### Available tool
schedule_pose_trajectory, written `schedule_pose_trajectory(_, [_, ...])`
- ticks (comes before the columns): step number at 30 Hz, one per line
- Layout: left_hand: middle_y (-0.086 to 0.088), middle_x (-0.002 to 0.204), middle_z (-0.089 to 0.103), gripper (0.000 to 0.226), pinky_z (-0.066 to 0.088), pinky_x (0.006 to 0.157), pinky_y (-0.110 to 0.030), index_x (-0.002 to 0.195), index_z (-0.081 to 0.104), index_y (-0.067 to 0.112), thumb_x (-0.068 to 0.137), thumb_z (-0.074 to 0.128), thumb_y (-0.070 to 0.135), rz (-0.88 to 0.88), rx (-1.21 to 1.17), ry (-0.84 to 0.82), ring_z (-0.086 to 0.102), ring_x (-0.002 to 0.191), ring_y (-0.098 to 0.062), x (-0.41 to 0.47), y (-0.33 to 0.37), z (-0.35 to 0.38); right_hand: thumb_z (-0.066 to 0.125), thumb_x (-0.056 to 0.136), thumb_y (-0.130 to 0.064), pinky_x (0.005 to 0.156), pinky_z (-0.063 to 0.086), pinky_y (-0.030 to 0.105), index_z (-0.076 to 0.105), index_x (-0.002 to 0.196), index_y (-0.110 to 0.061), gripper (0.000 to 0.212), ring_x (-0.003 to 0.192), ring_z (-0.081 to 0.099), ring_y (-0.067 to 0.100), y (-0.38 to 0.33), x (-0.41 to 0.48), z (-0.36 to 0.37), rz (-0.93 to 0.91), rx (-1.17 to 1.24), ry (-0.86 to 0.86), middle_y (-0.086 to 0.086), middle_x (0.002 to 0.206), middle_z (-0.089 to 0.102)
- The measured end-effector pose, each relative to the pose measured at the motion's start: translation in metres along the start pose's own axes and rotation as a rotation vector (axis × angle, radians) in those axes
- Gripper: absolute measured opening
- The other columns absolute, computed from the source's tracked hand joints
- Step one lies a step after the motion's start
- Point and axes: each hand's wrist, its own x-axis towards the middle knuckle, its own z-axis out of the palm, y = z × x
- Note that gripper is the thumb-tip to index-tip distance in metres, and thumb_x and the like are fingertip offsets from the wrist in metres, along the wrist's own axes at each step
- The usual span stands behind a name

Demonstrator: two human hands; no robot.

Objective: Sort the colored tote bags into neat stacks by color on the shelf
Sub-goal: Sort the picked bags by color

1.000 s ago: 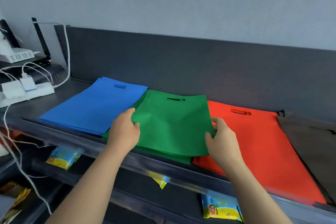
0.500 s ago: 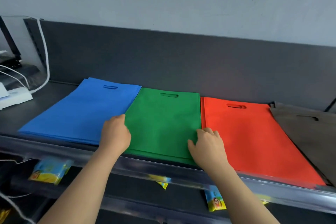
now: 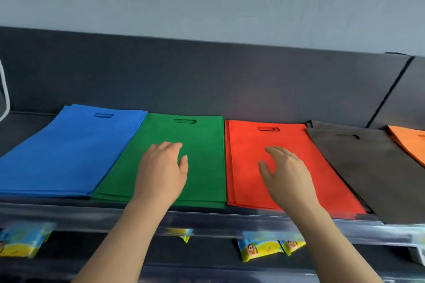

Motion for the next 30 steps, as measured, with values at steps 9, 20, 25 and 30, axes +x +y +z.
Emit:
schedule_pose_trajectory(9, [0.000, 0.124, 0.061, 0.039, 0.039, 0.099, -0.032, 0.128, 0.058, 0.015, 0.093, 0.052, 0.031, 0.223, -0.061, -0.011, 0.052, 0.114, -0.021, -0.011, 0.130, 0.044, 0.055, 0.090, -0.024, 0.086, 0.044, 0.032, 0.062, 0.117, -0.010, 0.031, 0.110, 0.057, 0.024, 0.115, -0.024, -0.058, 0.149, -0.056, 0.062, 0.004, 0.122, 0.062])
schedule_pose_trajectory(20, [-0.001, 0.115, 0.065, 0.035, 0.041, 0.090, -0.034, 0.121, 0.062, 0.014, 0.089, 0.058, 0.026, 0.307, -0.127, -0.079, 0.054, 0.104, -0.025, -0.042, 0.318, 0.117, 0.050, 0.094, -0.028, 0.094, 0.043, 0.030, 0.053, 0.132, -0.012, 0.041, 0.119, 0.053, 0.019, 0.296, -0.051, -0.149, 0.277, -0.107, 0.053, -0.001, 0.135, 0.054])
schedule_pose_trajectory(25, [-0.003, 0.113, 0.067, 0.034, 0.043, 0.090, -0.036, 0.120, 0.064, 0.013, 0.088, 0.060, 0.025, 0.330, -0.137, -0.103, 0.056, 0.104, -0.028, -0.052, 0.382, 0.145, 0.051, 0.094, -0.026, 0.088, 0.045, 0.033, 0.058, 0.124, -0.009, 0.035, 0.110, 0.057, 0.023, 0.362, -0.057, -0.174, 0.325, -0.143, 0.050, 0.003, 0.127, 0.060])
schedule_pose_trajectory(30, [0.006, 0.125, 0.059, 0.040, 0.038, 0.097, -0.028, 0.132, 0.054, 0.020, 0.094, 0.049, 0.033, 0.391, -0.149, -0.142, 0.049, 0.117, -0.016, -0.054, 0.432, 0.166, 0.051, 0.094, -0.028, 0.097, 0.042, 0.032, 0.051, 0.134, -0.011, 0.043, 0.123, 0.051, 0.020, 0.409, -0.056, -0.189, 0.363, -0.141, 0.064, 0.001, 0.137, 0.053])
